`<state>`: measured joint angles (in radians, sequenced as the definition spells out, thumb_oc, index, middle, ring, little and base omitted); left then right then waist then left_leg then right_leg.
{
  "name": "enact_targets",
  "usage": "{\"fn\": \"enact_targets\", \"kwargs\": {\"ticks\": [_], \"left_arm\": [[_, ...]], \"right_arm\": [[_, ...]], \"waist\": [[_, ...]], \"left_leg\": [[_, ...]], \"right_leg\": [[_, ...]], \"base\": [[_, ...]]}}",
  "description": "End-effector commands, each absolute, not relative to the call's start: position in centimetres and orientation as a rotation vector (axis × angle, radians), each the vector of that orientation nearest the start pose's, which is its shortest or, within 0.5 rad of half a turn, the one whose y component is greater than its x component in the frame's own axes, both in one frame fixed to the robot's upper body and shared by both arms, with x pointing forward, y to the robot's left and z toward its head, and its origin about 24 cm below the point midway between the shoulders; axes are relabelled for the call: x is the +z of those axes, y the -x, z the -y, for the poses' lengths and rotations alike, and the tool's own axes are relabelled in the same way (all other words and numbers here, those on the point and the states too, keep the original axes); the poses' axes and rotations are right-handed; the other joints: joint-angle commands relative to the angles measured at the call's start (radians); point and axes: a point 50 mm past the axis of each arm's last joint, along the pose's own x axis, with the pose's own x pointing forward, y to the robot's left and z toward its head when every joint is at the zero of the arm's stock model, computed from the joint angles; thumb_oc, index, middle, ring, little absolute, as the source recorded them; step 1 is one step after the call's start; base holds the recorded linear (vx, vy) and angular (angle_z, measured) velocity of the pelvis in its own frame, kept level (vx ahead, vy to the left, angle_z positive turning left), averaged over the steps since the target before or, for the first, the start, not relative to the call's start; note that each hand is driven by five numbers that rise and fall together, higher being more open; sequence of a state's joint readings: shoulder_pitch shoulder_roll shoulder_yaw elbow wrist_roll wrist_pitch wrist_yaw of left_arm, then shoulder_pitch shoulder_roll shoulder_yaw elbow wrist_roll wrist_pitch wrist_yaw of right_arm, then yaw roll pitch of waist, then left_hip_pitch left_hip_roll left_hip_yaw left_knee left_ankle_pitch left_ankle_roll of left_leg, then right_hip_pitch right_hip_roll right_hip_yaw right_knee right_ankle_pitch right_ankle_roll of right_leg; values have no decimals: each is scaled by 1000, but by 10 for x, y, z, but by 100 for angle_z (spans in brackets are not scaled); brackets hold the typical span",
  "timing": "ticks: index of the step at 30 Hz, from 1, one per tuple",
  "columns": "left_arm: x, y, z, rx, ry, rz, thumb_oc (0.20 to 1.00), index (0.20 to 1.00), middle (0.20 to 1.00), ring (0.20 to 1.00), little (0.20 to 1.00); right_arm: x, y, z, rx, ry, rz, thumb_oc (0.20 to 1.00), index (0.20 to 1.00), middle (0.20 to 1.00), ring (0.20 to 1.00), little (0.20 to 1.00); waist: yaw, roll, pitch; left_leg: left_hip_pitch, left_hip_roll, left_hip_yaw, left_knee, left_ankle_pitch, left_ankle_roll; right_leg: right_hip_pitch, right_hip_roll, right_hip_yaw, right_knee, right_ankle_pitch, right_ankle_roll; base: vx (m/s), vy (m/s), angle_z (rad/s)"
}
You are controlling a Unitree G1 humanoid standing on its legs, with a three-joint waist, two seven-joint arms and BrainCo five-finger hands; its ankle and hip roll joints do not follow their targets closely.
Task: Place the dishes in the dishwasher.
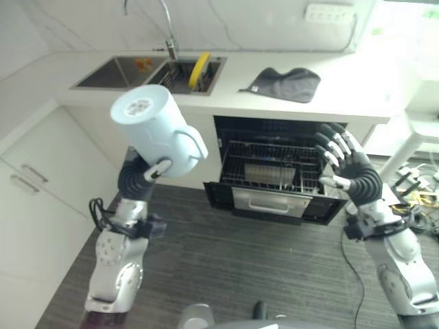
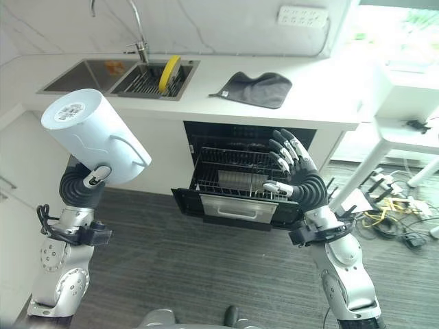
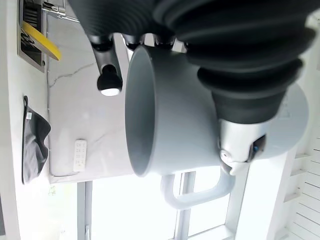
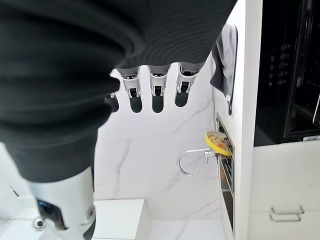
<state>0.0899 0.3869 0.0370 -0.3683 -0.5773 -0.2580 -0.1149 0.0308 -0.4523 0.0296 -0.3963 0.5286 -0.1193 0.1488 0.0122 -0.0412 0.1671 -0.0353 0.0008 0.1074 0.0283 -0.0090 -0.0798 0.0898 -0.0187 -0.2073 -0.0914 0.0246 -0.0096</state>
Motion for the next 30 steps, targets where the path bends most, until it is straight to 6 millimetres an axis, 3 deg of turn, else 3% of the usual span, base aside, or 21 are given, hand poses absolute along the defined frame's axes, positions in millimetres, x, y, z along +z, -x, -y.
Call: {"fn": "enact_targets", "kwargs": {"ticks": [1, 4, 8, 13, 18, 20, 22, 25, 30], "left_arm": [[168, -218, -204, -218, 163, 670, 200, 200, 200, 200, 200], [168, -221, -201, -221, 155, 682, 200, 200, 200, 200, 200], [173, -227, -204, -227, 139, 680, 200, 200, 200, 200, 200], [179, -232, -200, -197, 28, 683, 200, 200, 200, 200, 200], [180, -229, -203, -152, -49, 694, 200, 200, 200, 200, 200], [184, -232, -199, -147, -65, 710, 200, 200, 200, 200, 200], [186, -232, -198, -143, -73, 727, 200, 200, 200, 200, 200], [190, -230, -194, -133, -102, 757, 200, 200, 200, 200, 200], [191, -226, -190, -149, -133, 766, 200, 200, 200, 200, 200]], "right_arm": [[173, -221, 181, 350, -20, 583, 1000, 1000, 1000, 1000, 1000], [174, -225, 179, 392, 6, 576, 1000, 1000, 1000, 1000, 1000], [173, -220, 182, 419, -17, 575, 1000, 1000, 1000, 1000, 1000], [171, -223, 175, 425, -58, 569, 1000, 1000, 1000, 1000, 1000], [167, -222, 168, 470, -82, 548, 1000, 1000, 1000, 1000, 1000], [166, -223, 168, 471, -72, 543, 1000, 1000, 1000, 1000, 1000], [167, -224, 169, 472, -74, 544, 1000, 1000, 1000, 1000, 1000], [171, -225, 169, 475, -101, 556, 1000, 1000, 1000, 1000, 1000], [171, -222, 165, 476, -123, 543, 1000, 1000, 1000, 1000, 1000]], "waist": [[-4, 52, -6], [10, 52, -4], [12, 35, -25], [30, 17, -35], [36, 20, -28], [29, 16, -26], [27, 14, -22], [15, 5, -10], [8, -9, -12]], "left_leg": [[27, 78, -19, -116, 92, -14], [-11, 67, -50, -116, 106, -8], [28, 42, -48, -116, 73, 28], [58, 15, -43, -116, 54, 64], [84, -11, -34, -116, 41, 93], [90, -15, -35, -116, 33, 93], [98, -12, -35, -116, 23, 89], [122, 0, -39, -116, -5, 87], [136, 18, -48, -116, -24, 83]], "right_leg": [[78, -44, 44, 4, -46, 107], [115, -47, 42, 4, -73, 104], [137, -93, 6, 38, -84, 137], [112, -135, -26, 163, -110, 160], [29, -159, -16, 377, -69, 150], [23, -145, -9, 289, -93, 141], [24, -154, -18, 220, -76, 146], [4, -183, 24, 126, 2, 171], [-13, -223, 63, 52, 83, 197]], "base": [[201, 145, 23], [248, 262, -14], [269, 288, -32], [229, 266, -4], [141, 252, 1], [105, 88, -2], [87, -25, 12], [101, -107, 2], [86, -216, 6]]}}
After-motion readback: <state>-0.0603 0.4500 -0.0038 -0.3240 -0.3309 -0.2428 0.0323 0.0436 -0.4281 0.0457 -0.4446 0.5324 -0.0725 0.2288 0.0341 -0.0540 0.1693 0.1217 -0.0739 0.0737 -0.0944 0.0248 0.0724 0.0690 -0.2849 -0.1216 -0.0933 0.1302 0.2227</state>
